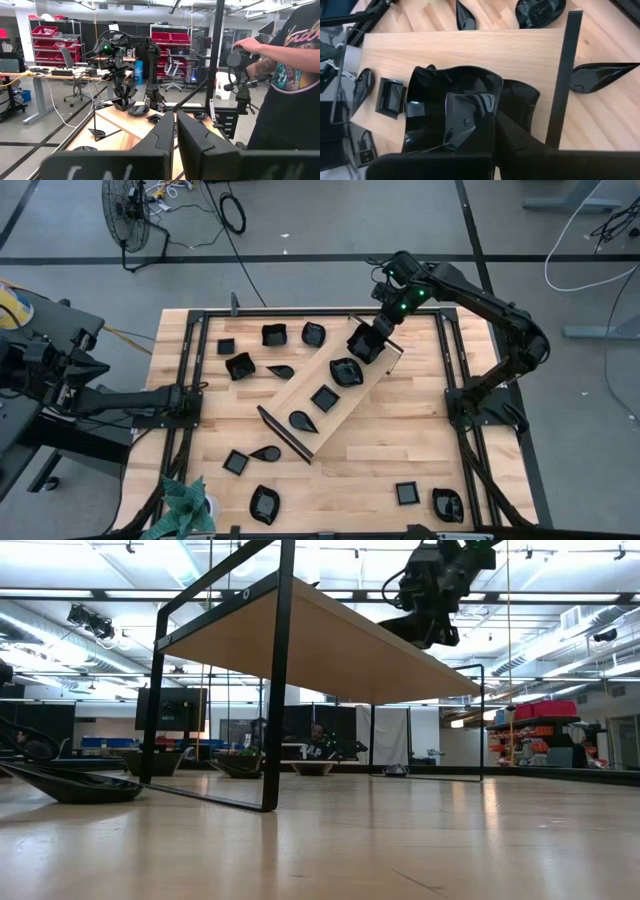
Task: Pick & Place Mini shaped plates
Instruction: Stack the black wave square shaped bowl on top of the black wave square shaped bowl on the shelf
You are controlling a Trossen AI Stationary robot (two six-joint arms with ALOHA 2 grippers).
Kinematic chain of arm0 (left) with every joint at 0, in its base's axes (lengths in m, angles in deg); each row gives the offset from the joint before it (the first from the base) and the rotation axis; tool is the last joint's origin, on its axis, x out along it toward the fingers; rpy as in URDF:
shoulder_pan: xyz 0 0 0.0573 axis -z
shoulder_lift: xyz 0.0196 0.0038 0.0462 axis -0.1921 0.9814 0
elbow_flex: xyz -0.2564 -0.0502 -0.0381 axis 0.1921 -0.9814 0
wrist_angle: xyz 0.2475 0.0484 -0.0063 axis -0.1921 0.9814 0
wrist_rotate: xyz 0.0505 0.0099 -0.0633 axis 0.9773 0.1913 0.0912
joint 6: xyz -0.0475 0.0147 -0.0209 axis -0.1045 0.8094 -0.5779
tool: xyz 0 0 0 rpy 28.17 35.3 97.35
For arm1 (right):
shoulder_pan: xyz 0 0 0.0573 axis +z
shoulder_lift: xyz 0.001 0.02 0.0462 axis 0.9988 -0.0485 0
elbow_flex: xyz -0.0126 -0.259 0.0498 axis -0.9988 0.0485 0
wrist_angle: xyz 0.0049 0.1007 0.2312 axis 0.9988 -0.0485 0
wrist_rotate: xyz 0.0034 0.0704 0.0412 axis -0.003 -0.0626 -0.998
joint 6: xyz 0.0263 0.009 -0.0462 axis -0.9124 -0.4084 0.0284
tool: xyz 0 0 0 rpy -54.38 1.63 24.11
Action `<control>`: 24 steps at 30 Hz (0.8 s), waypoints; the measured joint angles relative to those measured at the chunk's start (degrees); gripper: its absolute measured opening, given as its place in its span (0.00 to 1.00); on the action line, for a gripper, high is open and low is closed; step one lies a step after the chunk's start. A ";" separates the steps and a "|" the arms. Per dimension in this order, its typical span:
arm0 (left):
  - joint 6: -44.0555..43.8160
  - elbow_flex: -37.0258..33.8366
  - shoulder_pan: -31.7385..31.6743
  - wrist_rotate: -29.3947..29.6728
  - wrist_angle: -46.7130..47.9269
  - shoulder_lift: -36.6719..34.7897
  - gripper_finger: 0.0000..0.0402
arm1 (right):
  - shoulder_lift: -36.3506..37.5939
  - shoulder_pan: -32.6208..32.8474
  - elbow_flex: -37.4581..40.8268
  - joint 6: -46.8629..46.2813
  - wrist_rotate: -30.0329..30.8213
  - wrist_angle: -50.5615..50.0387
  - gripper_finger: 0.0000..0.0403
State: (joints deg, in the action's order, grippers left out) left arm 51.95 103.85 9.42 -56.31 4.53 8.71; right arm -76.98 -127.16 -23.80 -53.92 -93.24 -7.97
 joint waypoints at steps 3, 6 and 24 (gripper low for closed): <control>0.00 0.00 0.00 0.02 0.00 0.00 0.06 | 0.00 0.00 0.14 -0.06 -0.80 -0.10 0.00; 0.00 0.00 0.00 0.01 -0.02 0.00 0.06 | 0.00 0.00 1.27 -0.57 -1.01 -0.13 0.00; -0.01 0.00 0.02 0.01 0.00 0.00 0.06 | 0.00 0.00 4.35 -1.25 -0.97 2.07 0.00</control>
State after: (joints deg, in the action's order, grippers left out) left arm 51.94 103.85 9.44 -56.29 4.52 8.71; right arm -76.98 -127.16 -19.45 -55.17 -94.22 -5.89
